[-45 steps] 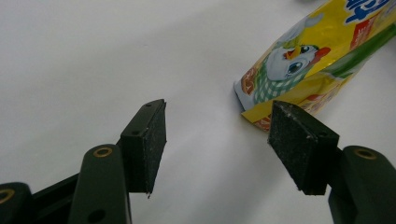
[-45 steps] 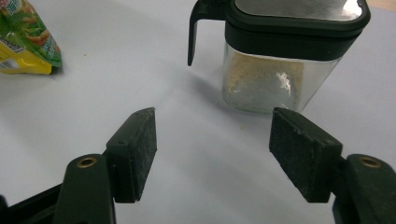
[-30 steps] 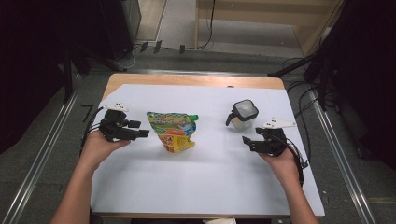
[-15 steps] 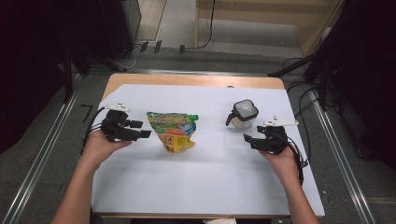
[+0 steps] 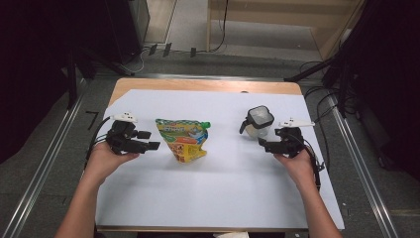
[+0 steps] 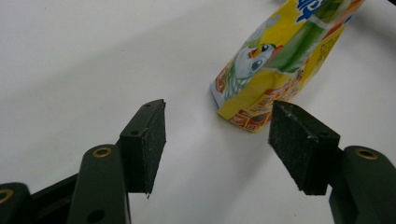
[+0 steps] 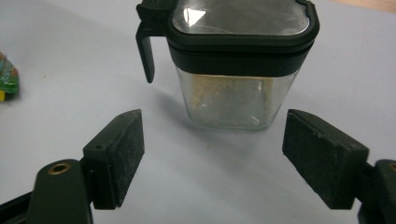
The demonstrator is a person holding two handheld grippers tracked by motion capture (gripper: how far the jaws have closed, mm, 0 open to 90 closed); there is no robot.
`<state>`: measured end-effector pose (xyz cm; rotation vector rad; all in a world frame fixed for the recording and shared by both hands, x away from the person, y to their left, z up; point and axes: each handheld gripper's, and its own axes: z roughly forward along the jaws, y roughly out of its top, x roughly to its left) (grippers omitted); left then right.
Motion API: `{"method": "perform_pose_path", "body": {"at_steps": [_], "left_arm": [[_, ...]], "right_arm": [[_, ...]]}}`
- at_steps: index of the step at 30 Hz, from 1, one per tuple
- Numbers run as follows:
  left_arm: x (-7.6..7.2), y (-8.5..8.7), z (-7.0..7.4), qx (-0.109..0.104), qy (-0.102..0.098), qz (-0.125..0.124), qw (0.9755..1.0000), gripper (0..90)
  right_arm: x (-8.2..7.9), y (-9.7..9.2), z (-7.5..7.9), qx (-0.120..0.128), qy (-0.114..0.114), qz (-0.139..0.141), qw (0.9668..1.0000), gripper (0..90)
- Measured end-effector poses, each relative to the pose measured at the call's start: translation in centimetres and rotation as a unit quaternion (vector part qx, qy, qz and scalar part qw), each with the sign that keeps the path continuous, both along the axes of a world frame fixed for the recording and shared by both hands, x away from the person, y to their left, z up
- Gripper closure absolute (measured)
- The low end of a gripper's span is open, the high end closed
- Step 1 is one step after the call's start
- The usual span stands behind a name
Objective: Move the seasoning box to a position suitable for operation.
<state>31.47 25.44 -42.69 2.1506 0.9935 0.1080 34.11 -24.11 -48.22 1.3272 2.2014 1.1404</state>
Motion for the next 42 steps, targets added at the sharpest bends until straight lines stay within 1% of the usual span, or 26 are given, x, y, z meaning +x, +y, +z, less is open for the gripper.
{"method": "perform_pose_path", "body": {"at_steps": [2, 5, 7, 9, 10, 12, 14, 19, 23, 26, 31, 33, 39, 42], "left_arm": [[-0.2, -0.1, 0.0, 0.002, 0.001, 0.0, 1.0, 37.4], [-0.5, -0.1, -0.1, 0.006, 0.002, -0.001, 1.0, 37.2], [-0.6, -0.1, -0.1, 0.006, 0.002, -0.001, 1.0, 37.1], [-0.8, -0.1, -0.1, 0.004, 0.001, 0.0, 1.0, 37.1], [-0.9, -0.1, -0.1, 0.003, 0.001, 0.0, 1.0, 37.1], [-1.0, 0.0, -0.1, 0.004, 0.0, -0.001, 1.0, 37.1], [-1.1, 0.3, -0.1, 0.002, -0.001, 0.0, 1.0, 37.0], [-1.4, 0.8, 0.0, 0.001, 0.0, 0.009, 1.0, 37.0], [-1.6, 0.8, -0.1, 0.0, -0.001, 0.013, 0.9999, 37.0], [-1.8, 0.9, -0.2, 0.003, 0.001, 0.012, 0.9999, 37.0], [-2.1, 1.0, -0.2, 0.003, 0.003, 0.014, 0.9999, 37.0], [-2.2, 1.1, -0.2, 0.001, 0.003, 0.013, 0.9999, 37.0], [-2.5, 1.2, -0.1, -0.004, 0.004, 0.015, 0.9999, 37.0], [-2.5, 1.1, -0.1, -0.006, 0.004, 0.011, 0.9999, 37.0]], "right_arm": [[0.4, 0.1, -0.1, 0.008, 0.001, -0.005, 1.0, 18.7], [1.0, 0.4, -0.3, 0.003, 0.003, -0.004, 1.0, 16.6], [1.5, 0.7, -0.5, -0.001, 0.004, -0.004, 1.0, 14.7], [1.9, 0.9, -0.6, -0.002, 0.002, -0.004, 1.0, 13.6], [2.1, 1.1, -0.7, -0.002, -0.004, -0.005, 1.0, 12.8], [2.5, 1.2, -0.8, -0.006, -0.003, -0.011, 0.9999, 12.9], [3.0, 1.2, -1.0, -0.003, -0.002, -0.012, 0.9999, 12.9], [3.9, 1.6, -1.3, 0.003, -0.006, -0.014, 0.9999, 12.8], [4.6, 2.0, -1.8, -0.004, -0.008, -0.02, 0.9998, 12.8], [5.1, 2.3, -2.1, -0.001, -0.013, -0.026, 0.9996, 12.8], [5.6, 2.9, -2.4, -0.007, -0.033, -0.028, 0.999, 13.0], [5.8, 3.1, -2.5, -0.005, -0.038, -0.03, 0.9988, 13.2], [5.9, 3.2, -2.6, -0.008, -0.047, -0.03, 0.9984, 14.4], [5.9, 3.3, -2.6, -0.01, -0.047, -0.031, 0.9984, 15.0]]}}
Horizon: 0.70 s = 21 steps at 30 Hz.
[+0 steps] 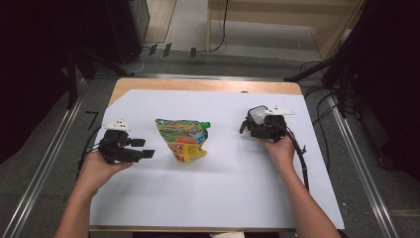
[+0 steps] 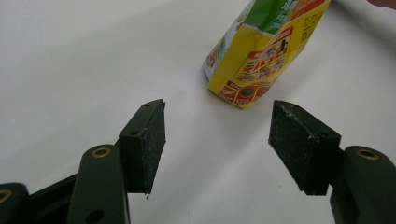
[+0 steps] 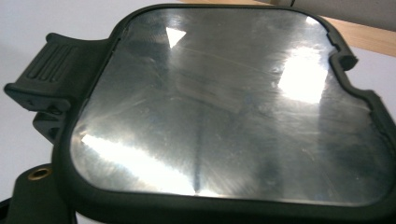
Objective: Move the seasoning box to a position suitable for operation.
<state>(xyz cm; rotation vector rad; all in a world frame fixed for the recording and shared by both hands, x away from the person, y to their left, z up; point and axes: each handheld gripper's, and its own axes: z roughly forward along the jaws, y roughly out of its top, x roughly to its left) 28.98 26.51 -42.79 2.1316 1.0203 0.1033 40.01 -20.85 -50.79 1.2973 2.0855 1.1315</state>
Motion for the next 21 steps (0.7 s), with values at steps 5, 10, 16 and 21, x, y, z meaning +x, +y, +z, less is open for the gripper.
{"method": "perform_pose_path", "body": {"at_steps": [5, 10, 16, 21], "left_arm": [[-0.1, -0.2, 0.1, -0.004, -0.001, -0.008, 1.0, 37.5], [-0.4, -0.4, 0.5, -0.009, -0.007, -0.022, 0.9997, 38.2], [-1.0, -0.7, 0.8, -0.006, -0.005, -0.036, 0.9993, 38.7], [-1.5, -1.4, 1.1, -0.013, -0.004, -0.054, 0.9985, 39.4]], "right_arm": [[0.0, 0.0, 0.1, -0.001, 0.003, -0.002, 1.0, 15.3], [-0.1, -0.1, 0.6, -0.002, 0.004, -0.007, 1.0, 15.4], [-0.6, -0.2, 1.6, 0.012, -0.004, -0.002, 0.9999, 15.5], [-1.8, -0.1, 2.4, 0.012, -0.002, 0.011, 0.9999, 15.5]]}}
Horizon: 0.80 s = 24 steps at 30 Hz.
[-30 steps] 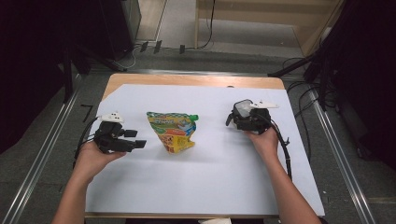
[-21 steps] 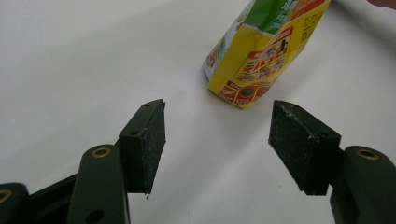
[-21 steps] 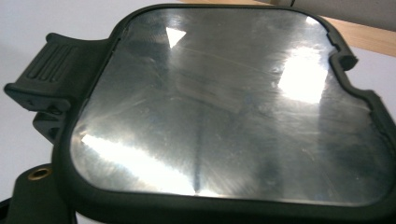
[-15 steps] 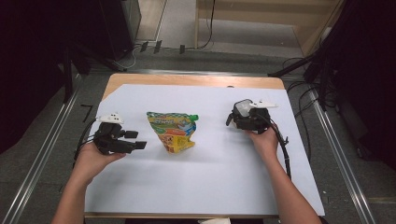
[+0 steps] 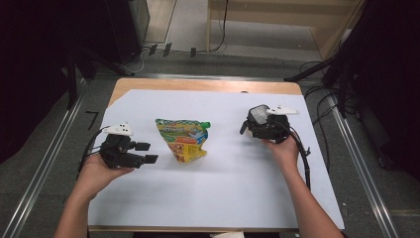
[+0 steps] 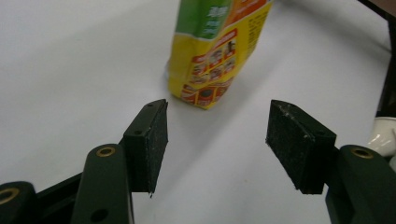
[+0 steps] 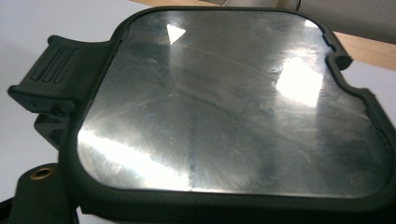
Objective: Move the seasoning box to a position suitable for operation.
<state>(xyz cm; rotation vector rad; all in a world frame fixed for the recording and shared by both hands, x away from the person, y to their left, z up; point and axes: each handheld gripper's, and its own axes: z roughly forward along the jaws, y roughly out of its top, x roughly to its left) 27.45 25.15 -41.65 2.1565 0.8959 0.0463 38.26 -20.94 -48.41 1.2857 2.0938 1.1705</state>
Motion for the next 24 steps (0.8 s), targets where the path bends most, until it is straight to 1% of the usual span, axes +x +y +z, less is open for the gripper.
{"method": "perform_pose_path", "body": {"at_steps": [5, 8, 10, 12, 14, 15, 16, 20, 24], "left_arm": [[-0.4, -1.0, 0.1, -0.006, 0.007, -0.021, 0.9998, 40.0], [-0.6, -1.6, 0.2, -0.005, 0.004, -0.032, 0.9995, 41.0], [-0.8, -2.0, 0.3, -0.009, 0.0, -0.039, 0.9992, 42.0], [-0.9, -2.5, 0.3, -0.011, -0.001, -0.047, 0.9989, 42.2], [-1.0, -3.2, 0.4, -0.018, 0.0, -0.062, 0.9979, 42.1], [-1.1, -3.4, 0.4, -0.014, -0.002, -0.068, 0.9976, 42.2], [-1.2, -3.9, 0.5, -0.014, -0.003, -0.075, 0.9971, 42.2], [-1.2, -5.2, 0.5, -0.012, -0.009, -0.087, 0.9961, 42.4], [-1.2, -6.7, 0.4, -0.015, -0.014, -0.1, 0.9948, 42.7]], "right_arm": [[-1.7, 0.0, 0.8, -0.003, -0.001, 0.015, 0.9999, 15.6], [-3.0, 0.0, 1.0, -0.006, 0.001, 0.025, 0.9997, 15.6], [-4.1, 0.0, 1.2, -0.003, 0.003, 0.032, 0.9995, 15.6], [-4.7, 0.1, 1.2, -0.008, 0.001, 0.038, 0.9993, 15.6], [-5.6, 0.2, 1.2, -0.015, 0.0, 0.047, 0.9988, 15.6], [-6.1, 0.2, 1.2, -0.019, 0.0, 0.05, 0.9985, 15.6], [-6.4, 0.2, 1.2, -0.021, 0.0, 0.054, 0.9983, 15.6], [-7.9, 0.2, 1.0, -0.024, 0.004, 0.065, 0.9976, 15.6], [-8.8, 0.7, 0.9, -0.028, 0.004, 0.078, 0.9965, 15.6]]}}
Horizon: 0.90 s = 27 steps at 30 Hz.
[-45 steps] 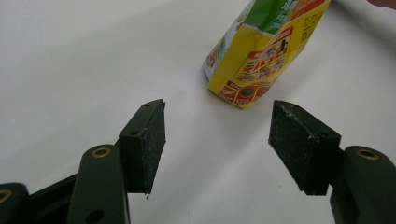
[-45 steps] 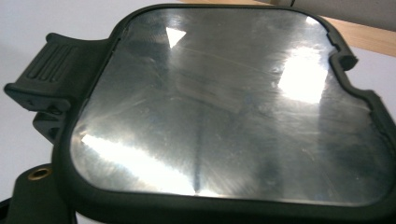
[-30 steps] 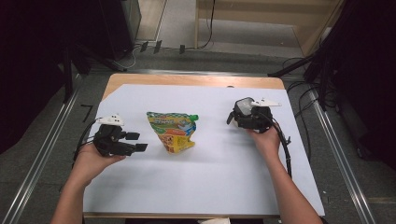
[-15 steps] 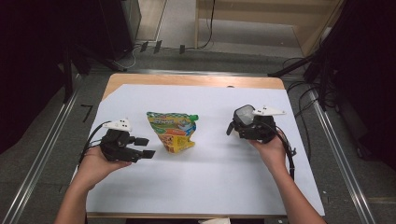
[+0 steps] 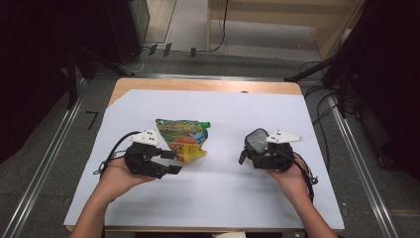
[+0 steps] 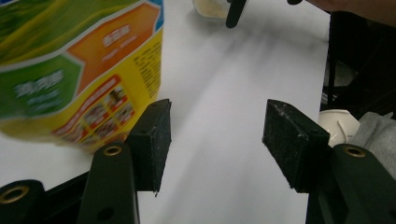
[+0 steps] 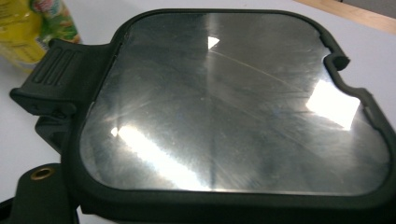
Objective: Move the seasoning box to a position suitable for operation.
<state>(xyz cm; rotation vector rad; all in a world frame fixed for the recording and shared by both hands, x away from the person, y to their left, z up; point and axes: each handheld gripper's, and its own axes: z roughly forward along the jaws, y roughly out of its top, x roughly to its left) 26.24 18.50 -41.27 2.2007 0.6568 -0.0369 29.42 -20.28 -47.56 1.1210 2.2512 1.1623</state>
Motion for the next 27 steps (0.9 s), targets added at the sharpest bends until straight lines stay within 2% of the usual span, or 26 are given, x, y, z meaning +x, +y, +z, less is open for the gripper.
{"method": "perform_pose_path", "body": {"at_steps": [5, 17, 23, 24, 27], "left_arm": [[0.1, -1.8, -0.5, 0.002, 0.005, -0.016, 0.9998, 43.2], [0.1, -5.2, -1.1, 0.006, 0.003, -0.058, 0.9983, 44.7], [0.4, -6.5, -1.9, 0.009, 0.008, -0.067, 0.9977, 46.1], [0.4, -6.7, -2.1, 0.01, 0.008, -0.07, 0.9975, 46.3], [0.5, -7.2, -2.4, 0.012, 0.009, -0.07, 0.9974, 46.9]], "right_arm": [[-0.7, 1.1, -0.3, 0.013, 0.009, 0.015, 0.9998, 15.6], [-2.6, 4.3, -1.7, 0.007, 0.009, 0.074, 0.9972, 15.6], [-3.1, 5.2, -2.4, 0.003, 0.01, 0.085, 0.9963, 15.6], [-3.2, 5.2, -2.4, 0.002, 0.004, 0.086, 0.9962, 15.6], [-3.2, 5.1, -2.6, 0.007, 0.005, 0.086, 0.9962, 15.4]]}}
